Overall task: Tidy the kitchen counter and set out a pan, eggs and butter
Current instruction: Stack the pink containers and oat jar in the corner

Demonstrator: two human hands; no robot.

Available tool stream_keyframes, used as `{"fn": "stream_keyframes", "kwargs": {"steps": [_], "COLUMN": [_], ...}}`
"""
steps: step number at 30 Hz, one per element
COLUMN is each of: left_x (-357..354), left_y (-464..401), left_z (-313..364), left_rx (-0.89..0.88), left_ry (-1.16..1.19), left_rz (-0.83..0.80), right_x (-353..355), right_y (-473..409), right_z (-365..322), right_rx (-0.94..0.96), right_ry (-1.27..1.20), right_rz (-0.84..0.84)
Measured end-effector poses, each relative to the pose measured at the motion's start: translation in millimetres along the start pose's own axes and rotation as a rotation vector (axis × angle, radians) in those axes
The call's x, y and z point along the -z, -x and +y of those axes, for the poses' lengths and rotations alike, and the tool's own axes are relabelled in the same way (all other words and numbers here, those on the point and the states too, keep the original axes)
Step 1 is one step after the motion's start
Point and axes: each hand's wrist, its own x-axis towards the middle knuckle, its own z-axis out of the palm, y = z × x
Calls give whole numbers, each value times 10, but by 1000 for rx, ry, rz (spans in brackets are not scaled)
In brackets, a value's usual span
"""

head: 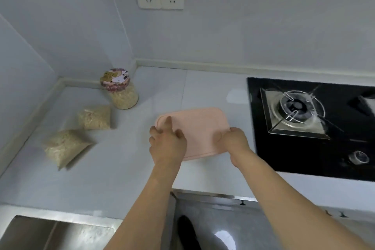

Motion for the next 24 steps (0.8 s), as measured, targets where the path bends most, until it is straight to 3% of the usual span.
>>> {"fn": "stream_keyframes", "kwargs": {"steps": [8,17,24], "left_x": [-503,-1515,-2154], "left_y": [955,2445,3381], "left_z": [1287,2457,3211], "left_rx": [-280,-549,-747], "left_ry": [-125,-113,-116], "left_rz": [-19,-124,-226], "right_x": [1720,3683,4864], "right_y": [233,702,1137], "right_z": [521,1451,2044], "right_rx": [-41,-131,-132], "right_ry": [-212,-232,-466], "right_rz": [166,421,615]}}
